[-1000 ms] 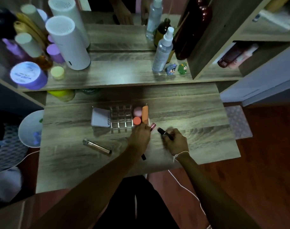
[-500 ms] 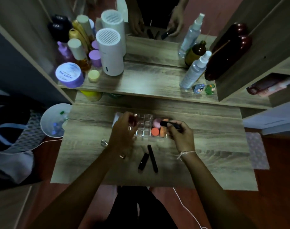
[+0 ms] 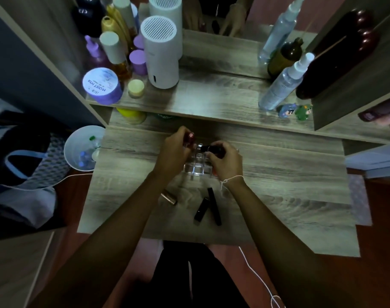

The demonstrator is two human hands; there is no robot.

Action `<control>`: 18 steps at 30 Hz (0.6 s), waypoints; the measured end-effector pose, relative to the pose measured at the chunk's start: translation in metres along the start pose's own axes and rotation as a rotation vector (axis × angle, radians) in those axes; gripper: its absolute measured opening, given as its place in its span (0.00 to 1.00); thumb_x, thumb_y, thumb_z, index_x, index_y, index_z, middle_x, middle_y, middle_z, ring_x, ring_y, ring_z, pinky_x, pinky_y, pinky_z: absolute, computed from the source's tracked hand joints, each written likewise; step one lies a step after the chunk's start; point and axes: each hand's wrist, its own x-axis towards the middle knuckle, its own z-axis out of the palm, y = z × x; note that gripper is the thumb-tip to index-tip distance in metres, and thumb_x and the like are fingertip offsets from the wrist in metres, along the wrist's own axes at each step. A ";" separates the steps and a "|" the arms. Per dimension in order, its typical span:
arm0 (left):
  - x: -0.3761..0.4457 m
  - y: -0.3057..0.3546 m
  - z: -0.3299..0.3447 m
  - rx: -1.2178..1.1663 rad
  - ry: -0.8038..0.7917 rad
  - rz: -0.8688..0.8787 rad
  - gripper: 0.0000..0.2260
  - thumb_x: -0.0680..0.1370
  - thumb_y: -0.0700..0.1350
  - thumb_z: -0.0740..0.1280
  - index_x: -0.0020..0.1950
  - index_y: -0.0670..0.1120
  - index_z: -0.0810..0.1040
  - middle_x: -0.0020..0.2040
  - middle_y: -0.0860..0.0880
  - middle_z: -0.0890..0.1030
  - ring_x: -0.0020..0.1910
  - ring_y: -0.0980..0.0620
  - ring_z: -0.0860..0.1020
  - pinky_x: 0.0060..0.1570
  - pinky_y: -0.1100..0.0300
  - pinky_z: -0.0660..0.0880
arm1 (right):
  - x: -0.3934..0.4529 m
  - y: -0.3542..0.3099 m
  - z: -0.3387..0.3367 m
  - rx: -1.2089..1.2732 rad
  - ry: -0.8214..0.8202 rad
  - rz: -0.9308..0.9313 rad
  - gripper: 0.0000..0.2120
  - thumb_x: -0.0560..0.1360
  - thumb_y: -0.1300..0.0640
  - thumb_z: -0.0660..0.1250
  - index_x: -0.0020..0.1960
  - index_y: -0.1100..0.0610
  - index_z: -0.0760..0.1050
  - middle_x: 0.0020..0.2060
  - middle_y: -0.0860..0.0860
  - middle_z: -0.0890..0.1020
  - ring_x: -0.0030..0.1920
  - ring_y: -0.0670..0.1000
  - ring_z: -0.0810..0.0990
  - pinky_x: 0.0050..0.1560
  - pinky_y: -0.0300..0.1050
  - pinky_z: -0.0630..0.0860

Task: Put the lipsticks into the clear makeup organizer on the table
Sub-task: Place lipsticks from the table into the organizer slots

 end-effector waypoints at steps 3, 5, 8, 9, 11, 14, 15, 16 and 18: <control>0.005 0.001 -0.002 0.033 -0.018 0.026 0.13 0.73 0.35 0.68 0.56 0.42 0.73 0.53 0.41 0.81 0.51 0.51 0.79 0.47 0.63 0.74 | 0.004 -0.002 0.006 -0.126 0.001 -0.054 0.11 0.69 0.58 0.74 0.51 0.53 0.78 0.47 0.52 0.85 0.48 0.51 0.82 0.61 0.51 0.74; 0.006 0.000 -0.003 0.066 -0.040 0.048 0.14 0.73 0.35 0.68 0.57 0.43 0.72 0.53 0.41 0.81 0.52 0.48 0.79 0.48 0.59 0.77 | 0.005 0.000 0.009 -0.161 -0.003 -0.061 0.11 0.69 0.58 0.74 0.51 0.53 0.78 0.46 0.52 0.85 0.49 0.52 0.82 0.62 0.31 0.68; 0.005 -0.002 -0.004 0.095 -0.056 0.064 0.15 0.73 0.35 0.68 0.57 0.44 0.72 0.53 0.43 0.81 0.52 0.49 0.79 0.49 0.58 0.78 | 0.007 0.000 0.012 -0.215 0.002 -0.071 0.12 0.69 0.58 0.74 0.52 0.54 0.78 0.46 0.52 0.86 0.49 0.52 0.83 0.58 0.20 0.61; 0.004 -0.003 -0.004 0.103 -0.061 0.067 0.14 0.73 0.35 0.68 0.57 0.45 0.72 0.53 0.43 0.81 0.52 0.49 0.80 0.49 0.57 0.78 | 0.008 0.000 0.012 -0.228 -0.010 -0.074 0.13 0.69 0.58 0.73 0.52 0.55 0.78 0.47 0.53 0.86 0.50 0.53 0.83 0.63 0.33 0.68; 0.001 -0.006 -0.004 0.120 -0.080 0.064 0.13 0.73 0.35 0.67 0.56 0.44 0.73 0.51 0.43 0.81 0.51 0.49 0.80 0.49 0.55 0.79 | 0.009 -0.002 0.014 -0.260 -0.029 -0.090 0.14 0.70 0.58 0.73 0.54 0.56 0.77 0.49 0.55 0.85 0.52 0.55 0.82 0.61 0.53 0.74; -0.002 -0.008 -0.002 0.135 -0.097 0.036 0.14 0.73 0.33 0.66 0.57 0.42 0.73 0.51 0.41 0.82 0.50 0.47 0.80 0.48 0.58 0.77 | 0.011 -0.003 0.014 -0.241 -0.048 -0.115 0.14 0.70 0.62 0.72 0.55 0.60 0.77 0.50 0.59 0.84 0.51 0.57 0.82 0.54 0.45 0.76; -0.003 -0.007 -0.002 0.141 -0.099 0.029 0.14 0.73 0.33 0.66 0.58 0.42 0.73 0.51 0.41 0.82 0.50 0.46 0.80 0.48 0.58 0.76 | 0.012 -0.003 0.015 -0.245 -0.057 -0.118 0.14 0.70 0.63 0.71 0.55 0.61 0.77 0.50 0.60 0.84 0.51 0.58 0.82 0.53 0.45 0.77; -0.003 -0.006 -0.002 0.149 -0.102 0.024 0.15 0.73 0.33 0.66 0.59 0.41 0.73 0.51 0.41 0.82 0.51 0.45 0.80 0.50 0.56 0.77 | 0.012 -0.002 0.015 -0.254 -0.060 -0.114 0.14 0.70 0.63 0.71 0.55 0.61 0.77 0.50 0.60 0.84 0.51 0.58 0.82 0.54 0.43 0.76; -0.003 -0.003 -0.001 0.167 -0.109 0.025 0.15 0.73 0.33 0.66 0.59 0.40 0.73 0.53 0.40 0.81 0.52 0.44 0.80 0.55 0.49 0.77 | 0.012 0.000 0.016 -0.277 -0.037 -0.100 0.14 0.70 0.63 0.71 0.55 0.61 0.78 0.49 0.59 0.84 0.51 0.57 0.82 0.54 0.23 0.67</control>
